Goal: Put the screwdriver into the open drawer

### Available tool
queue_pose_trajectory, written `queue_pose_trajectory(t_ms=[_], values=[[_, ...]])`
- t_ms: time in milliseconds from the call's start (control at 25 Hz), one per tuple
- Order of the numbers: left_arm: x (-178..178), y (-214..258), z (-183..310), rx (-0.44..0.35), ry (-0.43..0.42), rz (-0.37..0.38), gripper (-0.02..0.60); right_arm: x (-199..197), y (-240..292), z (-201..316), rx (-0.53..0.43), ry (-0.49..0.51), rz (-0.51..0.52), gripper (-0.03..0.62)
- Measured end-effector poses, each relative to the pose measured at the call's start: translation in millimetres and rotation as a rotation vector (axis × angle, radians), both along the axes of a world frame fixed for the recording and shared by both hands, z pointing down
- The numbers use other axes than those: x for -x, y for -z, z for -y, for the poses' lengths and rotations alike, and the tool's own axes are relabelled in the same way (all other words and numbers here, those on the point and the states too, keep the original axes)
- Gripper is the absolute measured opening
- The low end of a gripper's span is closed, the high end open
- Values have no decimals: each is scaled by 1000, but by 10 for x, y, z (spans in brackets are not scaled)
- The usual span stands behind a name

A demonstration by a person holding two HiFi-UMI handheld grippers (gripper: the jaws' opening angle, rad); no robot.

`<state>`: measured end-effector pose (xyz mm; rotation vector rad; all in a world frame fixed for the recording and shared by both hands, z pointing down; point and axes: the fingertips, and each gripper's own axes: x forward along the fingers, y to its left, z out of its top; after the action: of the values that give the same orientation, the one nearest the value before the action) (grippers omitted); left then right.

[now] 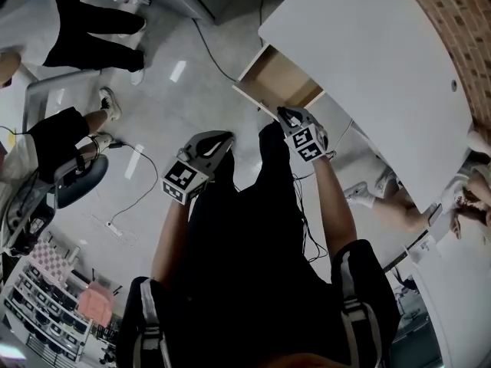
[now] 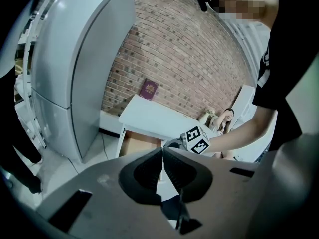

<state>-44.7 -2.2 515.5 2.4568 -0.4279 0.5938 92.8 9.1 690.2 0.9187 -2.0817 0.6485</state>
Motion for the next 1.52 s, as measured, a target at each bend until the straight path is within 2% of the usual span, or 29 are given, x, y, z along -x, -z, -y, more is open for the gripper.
queue_pose_trajectory(t_ms=[320, 600, 1000, 1200, 1520], values=[[-86, -243, 18, 34, 18, 15, 20, -67, -462, 82, 55, 21, -11, 123], [-88, -468, 13, 73, 32, 40, 20, -116, -1042, 205, 116, -5, -15, 123], [-30, -775, -93, 142, 87, 47, 20, -124, -1704, 303, 190, 32, -60, 123], [34, -1005, -151, 185, 100, 45, 20, 3, -2151, 366, 205, 47, -73, 123], [26, -1134, -276, 212, 110, 39, 20, 24, -2511, 424, 246, 97, -126, 123]])
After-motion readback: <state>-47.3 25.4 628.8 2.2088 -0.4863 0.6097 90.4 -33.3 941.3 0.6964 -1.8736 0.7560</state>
